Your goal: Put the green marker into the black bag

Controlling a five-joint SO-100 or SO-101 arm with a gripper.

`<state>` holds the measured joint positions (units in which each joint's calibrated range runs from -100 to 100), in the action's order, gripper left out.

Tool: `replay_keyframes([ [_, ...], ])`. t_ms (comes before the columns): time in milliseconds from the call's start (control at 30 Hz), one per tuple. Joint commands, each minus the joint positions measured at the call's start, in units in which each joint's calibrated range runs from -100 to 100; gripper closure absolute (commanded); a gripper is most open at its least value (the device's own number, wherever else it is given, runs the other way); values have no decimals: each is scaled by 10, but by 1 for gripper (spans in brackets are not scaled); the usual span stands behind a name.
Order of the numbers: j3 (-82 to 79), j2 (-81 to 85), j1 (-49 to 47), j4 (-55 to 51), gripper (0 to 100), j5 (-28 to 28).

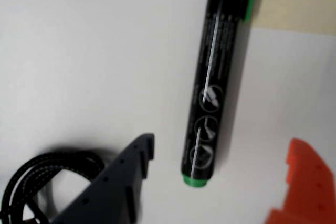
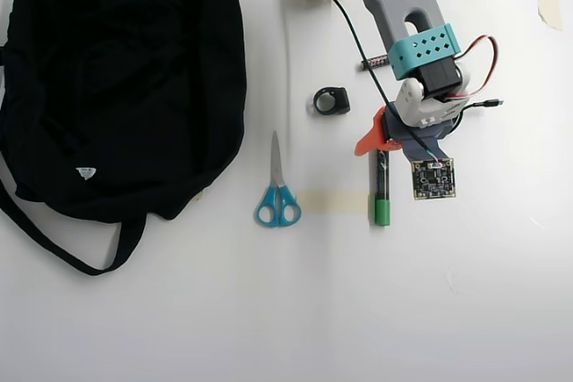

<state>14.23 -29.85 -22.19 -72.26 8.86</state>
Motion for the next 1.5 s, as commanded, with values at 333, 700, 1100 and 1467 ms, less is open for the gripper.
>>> replay_keyframes([
  [333,114,-77,-4,3,67,3],
  [700,127,-102,0,0,67,3],
  [1100,120,-104,0,-3,67,12],
  [1467,110,-121,1,-2,67,16],
])
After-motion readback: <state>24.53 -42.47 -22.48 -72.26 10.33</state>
